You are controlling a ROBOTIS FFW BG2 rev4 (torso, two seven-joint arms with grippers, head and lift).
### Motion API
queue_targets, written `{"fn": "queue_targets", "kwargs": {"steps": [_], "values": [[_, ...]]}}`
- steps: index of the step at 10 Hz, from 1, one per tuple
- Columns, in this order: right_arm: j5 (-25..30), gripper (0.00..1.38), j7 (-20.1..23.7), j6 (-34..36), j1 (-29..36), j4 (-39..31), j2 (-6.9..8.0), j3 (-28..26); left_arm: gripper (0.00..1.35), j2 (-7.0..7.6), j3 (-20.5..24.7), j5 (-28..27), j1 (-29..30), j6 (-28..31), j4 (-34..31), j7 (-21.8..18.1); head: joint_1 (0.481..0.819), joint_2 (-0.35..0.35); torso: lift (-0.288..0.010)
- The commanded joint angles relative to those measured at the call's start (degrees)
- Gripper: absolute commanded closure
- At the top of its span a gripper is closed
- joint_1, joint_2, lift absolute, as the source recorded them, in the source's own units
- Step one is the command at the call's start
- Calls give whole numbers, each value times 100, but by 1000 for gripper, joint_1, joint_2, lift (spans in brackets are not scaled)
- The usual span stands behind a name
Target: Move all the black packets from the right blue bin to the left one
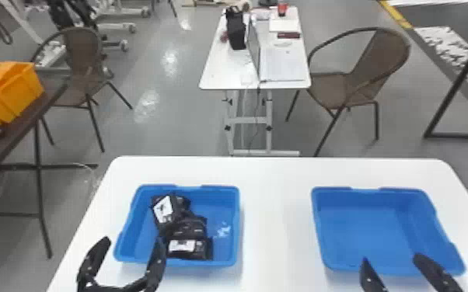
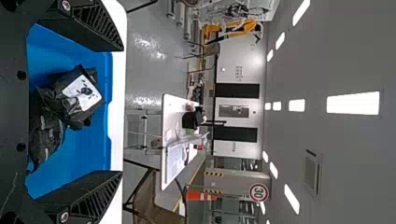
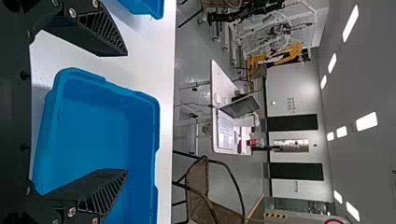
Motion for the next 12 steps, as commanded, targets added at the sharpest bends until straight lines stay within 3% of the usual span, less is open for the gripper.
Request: {"fn": "queue_targets", "kwargs": {"steps": [1,12], "values": [[-8,140,0,0,0,0,14,0,87,-15,0,9,-6,9,0,0,695,92,0],[-17,140,-52,-176,9,62,14,0,88,-15,-27,62,-15,-26,0,-9,695,84,0]]}}
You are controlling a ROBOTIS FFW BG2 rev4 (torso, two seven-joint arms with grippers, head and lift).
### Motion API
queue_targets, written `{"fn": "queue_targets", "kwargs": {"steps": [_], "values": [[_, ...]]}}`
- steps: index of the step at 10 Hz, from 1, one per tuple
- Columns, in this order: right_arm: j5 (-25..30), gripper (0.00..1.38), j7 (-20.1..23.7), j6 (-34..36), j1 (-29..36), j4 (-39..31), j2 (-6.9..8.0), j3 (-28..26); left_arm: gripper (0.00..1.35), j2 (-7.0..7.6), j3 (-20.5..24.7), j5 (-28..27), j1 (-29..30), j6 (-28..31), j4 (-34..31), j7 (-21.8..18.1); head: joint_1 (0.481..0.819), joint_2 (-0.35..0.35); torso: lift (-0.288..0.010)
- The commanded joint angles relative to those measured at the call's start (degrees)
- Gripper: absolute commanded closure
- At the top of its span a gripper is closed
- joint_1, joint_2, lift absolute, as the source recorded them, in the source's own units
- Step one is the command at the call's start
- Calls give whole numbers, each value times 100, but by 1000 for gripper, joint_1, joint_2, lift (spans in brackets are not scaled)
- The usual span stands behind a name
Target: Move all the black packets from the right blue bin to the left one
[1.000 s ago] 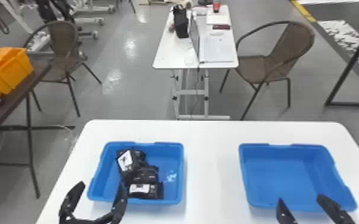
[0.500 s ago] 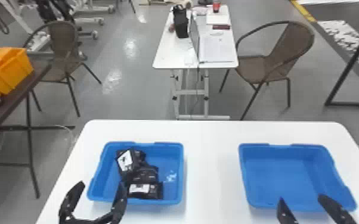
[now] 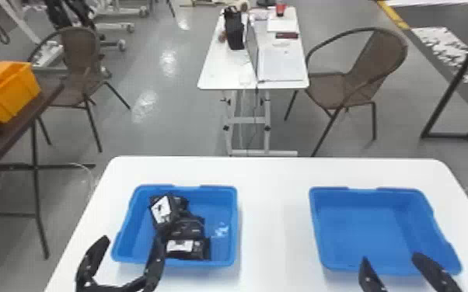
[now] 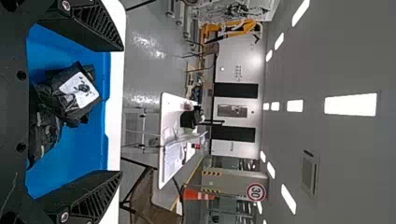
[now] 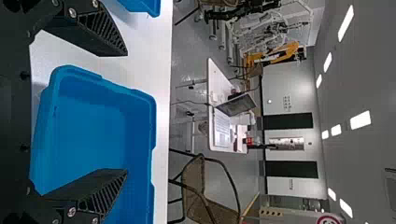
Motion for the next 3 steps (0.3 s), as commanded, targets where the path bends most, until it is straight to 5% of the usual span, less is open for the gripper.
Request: {"fn": "queue_targets", "kwargs": {"steps": [1,3], "values": [[-2,140,0,0,1,0,14,0,88,-15,12,-8,0,-9,0,2,695,84,0],[-2,140,0,0,-8,9,14,0,88,-15,12,9,0,9,0,2,695,86,0]]}}
